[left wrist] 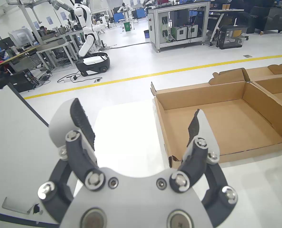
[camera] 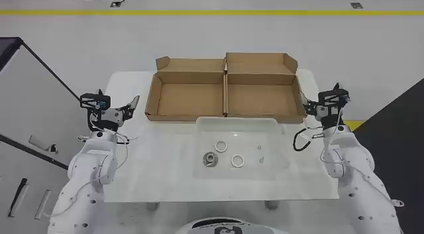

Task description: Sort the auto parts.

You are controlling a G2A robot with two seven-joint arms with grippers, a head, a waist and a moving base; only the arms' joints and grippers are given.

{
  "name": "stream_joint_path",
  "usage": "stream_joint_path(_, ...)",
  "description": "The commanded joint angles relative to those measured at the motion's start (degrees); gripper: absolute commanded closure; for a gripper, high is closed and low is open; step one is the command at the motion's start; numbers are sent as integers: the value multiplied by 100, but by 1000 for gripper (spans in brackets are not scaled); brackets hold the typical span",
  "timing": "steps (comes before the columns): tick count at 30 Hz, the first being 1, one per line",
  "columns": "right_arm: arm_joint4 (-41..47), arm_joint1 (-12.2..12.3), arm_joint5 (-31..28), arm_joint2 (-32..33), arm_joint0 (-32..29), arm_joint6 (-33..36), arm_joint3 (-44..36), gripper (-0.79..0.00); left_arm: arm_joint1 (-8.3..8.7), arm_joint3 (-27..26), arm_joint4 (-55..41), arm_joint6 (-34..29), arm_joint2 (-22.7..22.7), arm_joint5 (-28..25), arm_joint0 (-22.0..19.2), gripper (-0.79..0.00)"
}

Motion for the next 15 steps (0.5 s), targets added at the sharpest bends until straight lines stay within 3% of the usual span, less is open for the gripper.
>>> stream_joint_path(1, 0, 0, 0, 0, 0, 0, 0, -785, 0, 0, 0, 0, 0, 0, 0, -785)
stream_joint_path(8, -278, 13, -72, 21, 26, 76, -20, -785, 0, 0, 0, 0, 0, 0, 0, -785)
stream_joint_path(15, -475, 52, -587, 176, 60, 556, -531, -785, 0, 0, 0, 0, 0, 0, 0, -785)
